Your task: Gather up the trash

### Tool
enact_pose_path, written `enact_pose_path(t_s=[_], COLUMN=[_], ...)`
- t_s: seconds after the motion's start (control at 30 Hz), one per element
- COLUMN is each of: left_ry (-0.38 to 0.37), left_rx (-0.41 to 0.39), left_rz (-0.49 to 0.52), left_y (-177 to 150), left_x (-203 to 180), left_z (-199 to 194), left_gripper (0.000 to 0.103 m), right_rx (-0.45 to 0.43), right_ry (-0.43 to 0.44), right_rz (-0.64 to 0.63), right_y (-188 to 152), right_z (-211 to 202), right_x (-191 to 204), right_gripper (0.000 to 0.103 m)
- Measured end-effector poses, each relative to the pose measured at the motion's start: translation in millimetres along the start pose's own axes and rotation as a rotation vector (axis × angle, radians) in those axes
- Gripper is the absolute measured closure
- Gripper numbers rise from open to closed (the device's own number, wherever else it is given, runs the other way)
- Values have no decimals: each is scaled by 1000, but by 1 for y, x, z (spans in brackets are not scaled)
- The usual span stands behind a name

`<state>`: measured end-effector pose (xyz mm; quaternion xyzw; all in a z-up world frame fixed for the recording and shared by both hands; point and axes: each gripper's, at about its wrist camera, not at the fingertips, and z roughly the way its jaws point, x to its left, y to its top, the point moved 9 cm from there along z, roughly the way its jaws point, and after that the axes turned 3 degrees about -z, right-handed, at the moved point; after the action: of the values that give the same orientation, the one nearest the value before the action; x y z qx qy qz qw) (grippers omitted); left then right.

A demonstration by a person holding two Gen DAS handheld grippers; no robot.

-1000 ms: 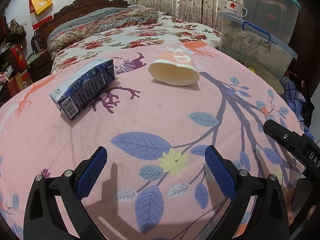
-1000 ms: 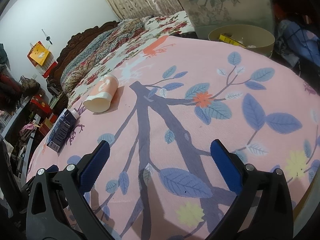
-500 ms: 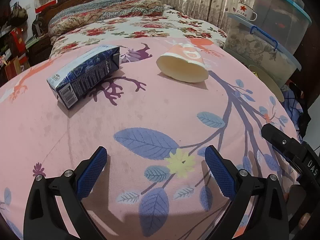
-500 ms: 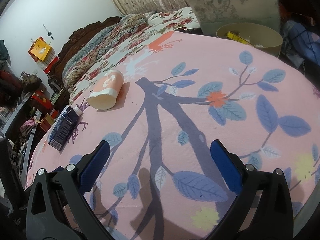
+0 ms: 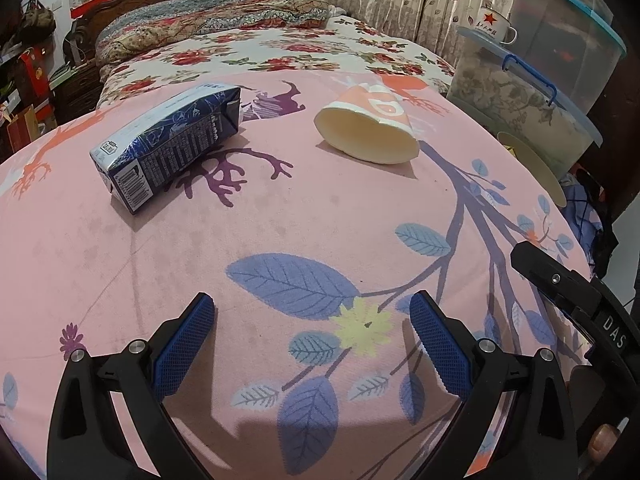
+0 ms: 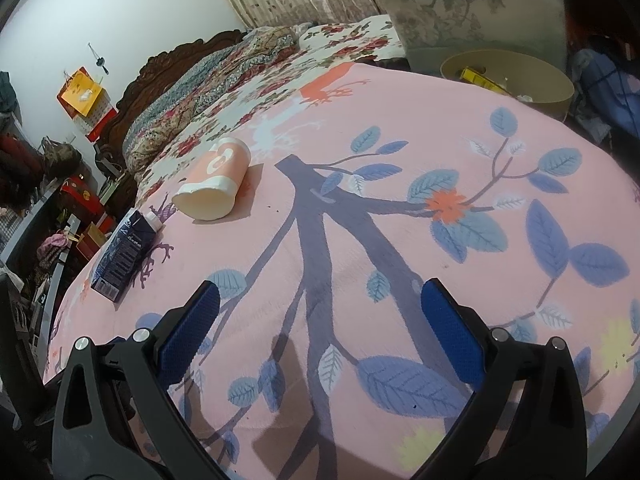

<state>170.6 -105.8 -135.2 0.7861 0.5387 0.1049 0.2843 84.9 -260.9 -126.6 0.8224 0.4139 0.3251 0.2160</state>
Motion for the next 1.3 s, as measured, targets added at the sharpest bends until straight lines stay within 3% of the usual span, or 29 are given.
enact_pose_path(t_s=[0.6, 0.83, 0.93, 1.17, 1.23, 1.3], left_ry=[10, 55, 138, 297, 360, 403], left_rx=[0, -147, -191, -33, -31, -53], left_rz=[-6, -38, -14, 168, 206, 228], left_y=[1, 39, 71, 106, 108, 108], left_x=[3, 37, 60, 76, 81, 83], left_z=[0, -44, -52, 20, 31, 32], left_gripper=[9, 9, 9, 9, 10, 28], right_rx=[10, 4, 8, 8, 9, 15], right_ry=[14, 44, 55, 81, 84, 85], right_rz=[-23, -3, -7, -2, 1, -1], right_y=[9, 19, 20, 21, 21, 24], right_z=[14, 21, 23, 24, 24, 26], right_x=[13, 14, 18, 19, 18, 19], right_gripper=[3, 3, 3, 3, 3, 3])
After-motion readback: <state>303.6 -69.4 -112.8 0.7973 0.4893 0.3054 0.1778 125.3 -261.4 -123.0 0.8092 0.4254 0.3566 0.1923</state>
